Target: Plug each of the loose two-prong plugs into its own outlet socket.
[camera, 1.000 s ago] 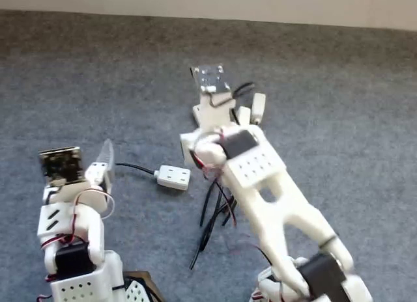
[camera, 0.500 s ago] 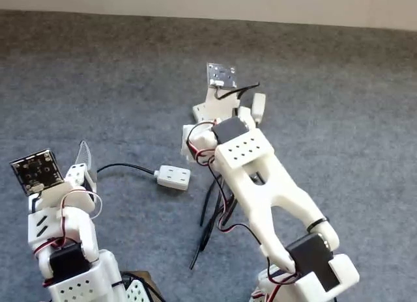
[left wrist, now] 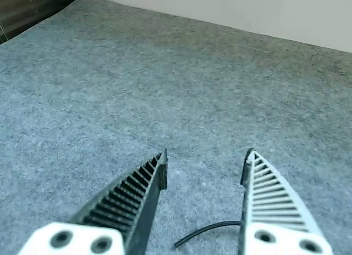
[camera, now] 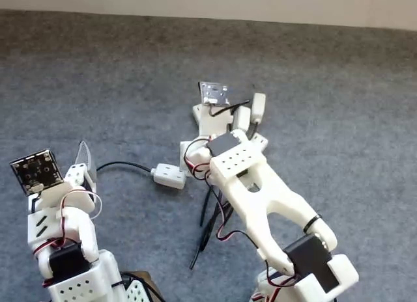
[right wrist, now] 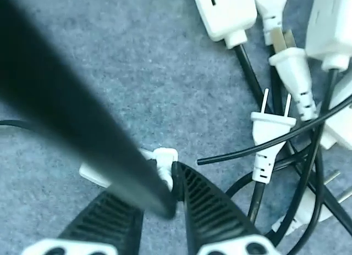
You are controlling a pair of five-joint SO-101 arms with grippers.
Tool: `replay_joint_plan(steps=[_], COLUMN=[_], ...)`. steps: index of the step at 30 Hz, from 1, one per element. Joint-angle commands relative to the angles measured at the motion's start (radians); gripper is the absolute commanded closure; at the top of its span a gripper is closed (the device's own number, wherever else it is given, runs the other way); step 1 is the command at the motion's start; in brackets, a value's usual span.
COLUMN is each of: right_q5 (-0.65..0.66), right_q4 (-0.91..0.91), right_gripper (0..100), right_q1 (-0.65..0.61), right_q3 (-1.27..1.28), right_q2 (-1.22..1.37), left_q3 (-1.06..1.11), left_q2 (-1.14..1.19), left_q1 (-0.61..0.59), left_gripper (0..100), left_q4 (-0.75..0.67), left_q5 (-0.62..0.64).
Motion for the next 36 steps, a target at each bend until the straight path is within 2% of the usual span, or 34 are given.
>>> replay_joint_plan(steps=[1,7,14,20,36], right_q5=[-0.011,-0.011,-0.012,-0.012,-0.012], right_q4=[0.062,0.143,0.145,0.061,0.059], right_gripper=[99.2,99.2,99.2,99.2,99.2], right_q1=[0.019,0.042,-0.044,-0.07,-0.068], right_q3=[-0.091,-0.202,-0.199,-0.085,-0.058], right_q2=[-0.019,-0.019,-0.008,-0.008,-0.005], left_q3=[-0.004,-0.004,-0.004,-0.004,-0.004], left_q2=[-0.01,-0.01,-0.01,-0.01,-0.01], left_q1=[-0.001,0.013,0.013,0.013,0.013], left_gripper=[78,78,78,78,78], left_q4=[-0.021,-0.021,-0.021,-0.021,-0.021], left_q5=[0.005,0.005,0.003,0.003,0.003])
